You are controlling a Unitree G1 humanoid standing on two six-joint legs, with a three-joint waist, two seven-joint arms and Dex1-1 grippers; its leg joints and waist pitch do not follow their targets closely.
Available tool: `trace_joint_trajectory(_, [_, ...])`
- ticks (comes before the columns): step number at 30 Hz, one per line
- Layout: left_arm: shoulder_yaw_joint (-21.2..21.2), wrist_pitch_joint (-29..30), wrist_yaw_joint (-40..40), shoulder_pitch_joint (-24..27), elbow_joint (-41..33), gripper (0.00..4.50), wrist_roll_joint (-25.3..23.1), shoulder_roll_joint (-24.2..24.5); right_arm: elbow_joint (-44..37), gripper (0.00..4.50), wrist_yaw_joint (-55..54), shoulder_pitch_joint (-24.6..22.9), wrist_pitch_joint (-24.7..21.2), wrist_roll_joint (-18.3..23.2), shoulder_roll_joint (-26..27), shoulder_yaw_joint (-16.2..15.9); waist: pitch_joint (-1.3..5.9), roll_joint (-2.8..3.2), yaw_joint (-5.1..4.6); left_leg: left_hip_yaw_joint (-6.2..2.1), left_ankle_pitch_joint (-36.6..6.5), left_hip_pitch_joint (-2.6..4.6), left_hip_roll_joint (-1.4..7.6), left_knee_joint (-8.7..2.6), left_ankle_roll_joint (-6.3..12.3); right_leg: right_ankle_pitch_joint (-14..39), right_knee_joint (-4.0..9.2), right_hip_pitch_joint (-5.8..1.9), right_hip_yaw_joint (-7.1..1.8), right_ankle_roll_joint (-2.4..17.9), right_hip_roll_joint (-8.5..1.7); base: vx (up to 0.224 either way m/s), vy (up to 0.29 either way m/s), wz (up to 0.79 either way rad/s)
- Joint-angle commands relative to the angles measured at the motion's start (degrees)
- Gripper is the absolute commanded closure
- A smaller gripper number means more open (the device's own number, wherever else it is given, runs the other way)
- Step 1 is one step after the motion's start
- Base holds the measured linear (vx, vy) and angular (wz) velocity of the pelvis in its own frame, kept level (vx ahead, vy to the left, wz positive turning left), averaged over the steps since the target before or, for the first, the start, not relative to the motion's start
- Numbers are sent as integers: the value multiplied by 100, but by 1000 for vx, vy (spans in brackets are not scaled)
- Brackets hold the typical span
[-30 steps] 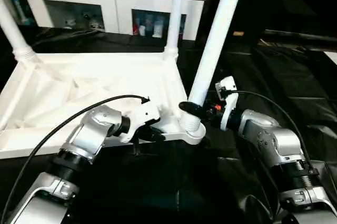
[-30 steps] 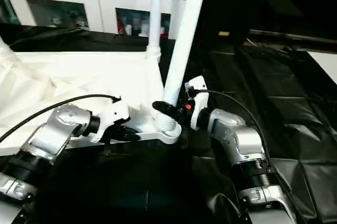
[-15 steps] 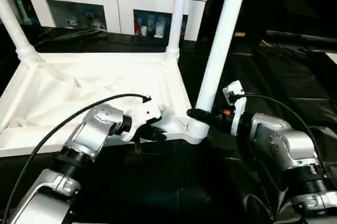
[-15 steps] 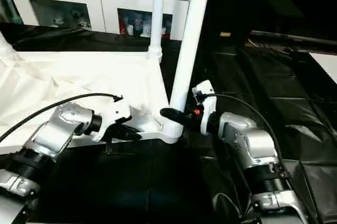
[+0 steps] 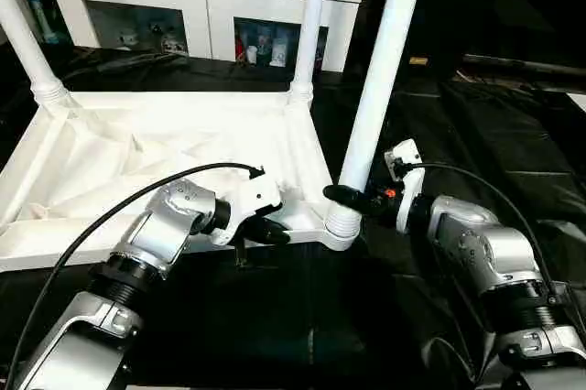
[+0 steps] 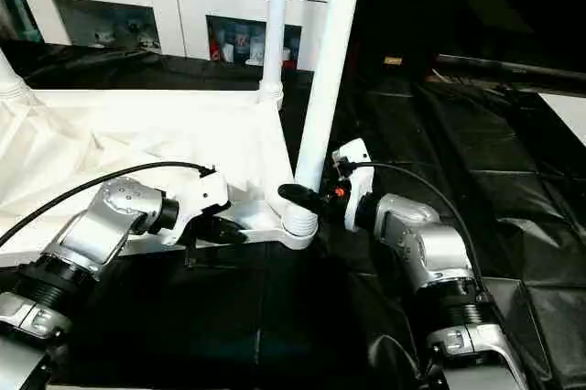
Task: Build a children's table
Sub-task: Pick table leg
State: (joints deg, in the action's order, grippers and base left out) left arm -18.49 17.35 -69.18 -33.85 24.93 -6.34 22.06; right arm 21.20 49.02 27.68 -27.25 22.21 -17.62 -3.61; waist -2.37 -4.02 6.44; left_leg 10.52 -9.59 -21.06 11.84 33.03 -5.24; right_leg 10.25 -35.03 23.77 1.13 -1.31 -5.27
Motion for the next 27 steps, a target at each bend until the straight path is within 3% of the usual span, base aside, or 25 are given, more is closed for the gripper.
trace_joint_trajectory(1, [-72, 17, 9, 29, 86, 450, 118, -44, 66, 264, 26, -39, 64, 30, -18, 101, 331, 39, 3, -2, -1429, 64, 76, -402, -21, 1050, 379, -257, -92, 1127, -180, 0, 0, 0])
trace_joint_trajectory(6, [-55, 11, 32, 16, 94, 450, 139, -73, 246, 264, -36, -245, 272, 145, 88, 363, 339, 60, -2, 1, -1397, 61, 72, -396, 8, 879, 369, -260, -90, 1203, -175, 0, 0, 0])
trace_joint_trajectory(11, [-18, 14, 96, -22, 124, 450, 155, -119, 463, 264, -219, -494, 585, 163, 217, 576, 321, 63, 0, -6, -1657, 68, 78, -418, -25, 1221, 411, -245, -89, 1160, -187, 0, 0, 0])
trace_joint_trajectory(12, [-1, 11, 129, -41, 149, 450, 155, -133, 525, 264, -347, -591, 734, 151, 287, 656, 316, 95, -3, -12, -1742, 77, 81, -428, -48, 1317, 425, -232, -92, 1147, -188, 0, 0, 0])
trace_joint_trajectory(18, [27, -17, 215, -77, 204, 450, 163, -201, 649, 264, -700, -891, 1280, 153, 578, 899, 311, 119, -5, -33, -1984, 84, 85, -452, -99, 1620, 461, -212, -94, 1049, -198, 0, 0, 0])
trace_joint_trajectory(23, [24, 3, 256, -110, 226, 450, 168, -254, 533, 264, -859, -1120, 1774, -54, 703, 841, 299, 126, -7, -33, -2116, 90, 86, -464, -86, 1736, 489, -193, -97, 1002, -188, 0, 0, 0])
trace_joint_trajectory(27, [29, -11, 321, -114, 247, 450, 158, -285, 82, 264, -970, -1340, 2085, -405, 673, 596, 284, 109, -9, -45, -2145, 68, 86, -486, -88, 1895, 502, -195, -97, 896, -186, 0, 0, 0])
